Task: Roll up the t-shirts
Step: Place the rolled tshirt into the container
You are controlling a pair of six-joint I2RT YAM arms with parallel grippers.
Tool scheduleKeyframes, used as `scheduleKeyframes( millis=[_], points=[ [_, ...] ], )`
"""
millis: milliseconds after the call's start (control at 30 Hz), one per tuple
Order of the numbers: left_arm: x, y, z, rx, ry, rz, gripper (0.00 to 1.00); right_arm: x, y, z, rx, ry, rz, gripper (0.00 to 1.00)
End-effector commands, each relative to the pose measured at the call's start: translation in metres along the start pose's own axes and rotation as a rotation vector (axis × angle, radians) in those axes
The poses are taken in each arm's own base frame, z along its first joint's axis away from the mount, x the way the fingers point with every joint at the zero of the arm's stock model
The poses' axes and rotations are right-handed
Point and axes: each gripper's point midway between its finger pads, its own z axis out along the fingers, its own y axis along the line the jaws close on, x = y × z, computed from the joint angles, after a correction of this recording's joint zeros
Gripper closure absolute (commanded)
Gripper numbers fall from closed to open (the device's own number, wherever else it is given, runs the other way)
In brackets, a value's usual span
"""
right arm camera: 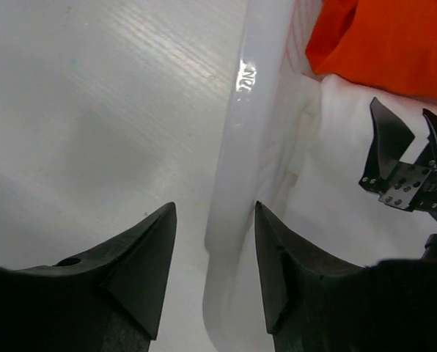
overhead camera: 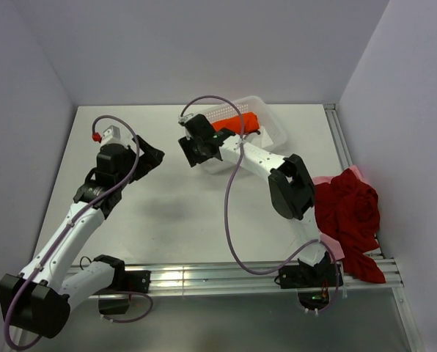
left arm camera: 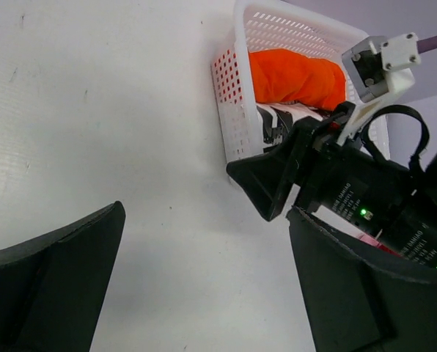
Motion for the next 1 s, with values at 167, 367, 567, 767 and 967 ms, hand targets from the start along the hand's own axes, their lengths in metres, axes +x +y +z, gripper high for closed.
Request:
scheduleKeyframes(
  millis=[167, 367, 567, 767, 967],
  points=[
    [-0.005, 0.002, -0.006, -0.002, -0.027, 0.024, 0.01, -0.014, -0.031, -0.001, 0.191, -0.038, 0.030, 0.83],
    [0.002, 0.007, 0.000, -0.003, -0.013, 0.022, 0.01, -0.011, -0.071, -0.006, 0.211, -0.052, 0.109, 0.95],
    [0.009, 0.008, 0.005, 0.004, 0.008, 0.021, 0.00, 0.001, -0.145, -0.018, 0.297, -0.046, 0.269, 1.00],
    [0.011, 0.009, 0.008, 0.004, 0.015, 0.026, 0.00, 0.016, -0.200, -0.033, 0.339, -0.080, 0.424, 1.00],
    [0.014, 0.010, 0.012, 0.010, 0.022, 0.028, 0.01, 0.016, -0.253, -0.031, 0.419, -0.061, 0.383, 1.00]
  ],
)
